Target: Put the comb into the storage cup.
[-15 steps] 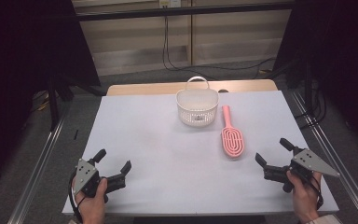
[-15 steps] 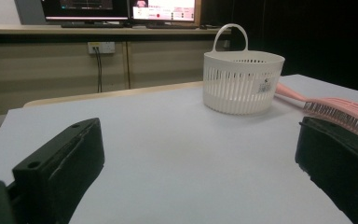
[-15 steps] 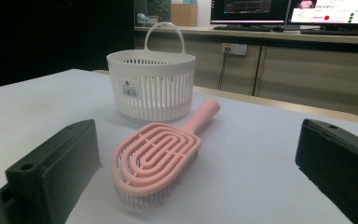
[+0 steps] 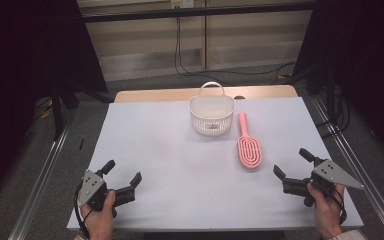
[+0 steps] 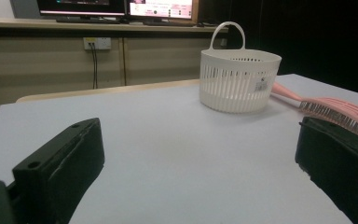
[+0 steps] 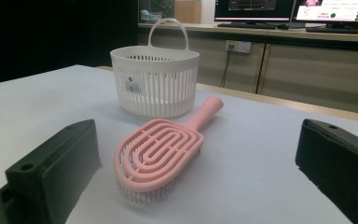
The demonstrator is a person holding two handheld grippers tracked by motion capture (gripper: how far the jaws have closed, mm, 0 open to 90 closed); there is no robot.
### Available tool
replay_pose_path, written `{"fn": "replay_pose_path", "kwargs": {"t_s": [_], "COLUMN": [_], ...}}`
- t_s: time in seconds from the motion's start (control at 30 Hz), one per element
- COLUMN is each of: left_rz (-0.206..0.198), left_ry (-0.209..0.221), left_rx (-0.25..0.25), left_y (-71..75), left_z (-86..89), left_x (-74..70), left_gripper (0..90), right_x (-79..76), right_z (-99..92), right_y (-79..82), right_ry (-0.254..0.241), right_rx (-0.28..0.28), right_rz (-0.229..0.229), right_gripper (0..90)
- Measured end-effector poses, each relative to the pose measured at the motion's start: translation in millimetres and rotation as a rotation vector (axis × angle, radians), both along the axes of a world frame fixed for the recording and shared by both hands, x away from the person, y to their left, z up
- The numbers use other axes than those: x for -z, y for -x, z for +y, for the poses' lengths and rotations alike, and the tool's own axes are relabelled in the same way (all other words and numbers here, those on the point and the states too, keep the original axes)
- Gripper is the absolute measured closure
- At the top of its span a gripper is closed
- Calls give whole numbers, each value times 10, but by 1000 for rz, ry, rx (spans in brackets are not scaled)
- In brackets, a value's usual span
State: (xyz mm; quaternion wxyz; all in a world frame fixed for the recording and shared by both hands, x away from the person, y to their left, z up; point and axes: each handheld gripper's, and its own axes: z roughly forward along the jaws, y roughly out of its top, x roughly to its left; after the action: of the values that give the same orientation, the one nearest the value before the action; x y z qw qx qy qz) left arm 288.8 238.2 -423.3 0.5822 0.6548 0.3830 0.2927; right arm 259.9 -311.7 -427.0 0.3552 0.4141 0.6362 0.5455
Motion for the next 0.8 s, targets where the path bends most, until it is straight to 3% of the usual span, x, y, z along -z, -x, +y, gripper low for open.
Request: {"fn": "replay_pose_path", "kwargs": {"t_s": [0.3, 0.5, 0.53, 0.8], "left_rz": [-18, -38, -34, -36], "left_ry": [-14, -27, 0, -16], "left_rx": [14, 17, 16, -6], "left_y": [33, 57, 62, 50], "left_z": [-13, -11, -14, 6], "left_x": [-2, -17, -22, -25], "left_gripper": [14, 14, 13, 13], "right_x": [-10, -52, -66, -85], "right_z": [37, 96, 115, 127], "right_y": [-5, -49, -64, -132], "right_ry": [9, 37, 53, 34], "right_rx": [-12, 24, 51, 20], "right_rz": [2, -14, -23, -18], "right_gripper": [0, 0, 2, 0]}}
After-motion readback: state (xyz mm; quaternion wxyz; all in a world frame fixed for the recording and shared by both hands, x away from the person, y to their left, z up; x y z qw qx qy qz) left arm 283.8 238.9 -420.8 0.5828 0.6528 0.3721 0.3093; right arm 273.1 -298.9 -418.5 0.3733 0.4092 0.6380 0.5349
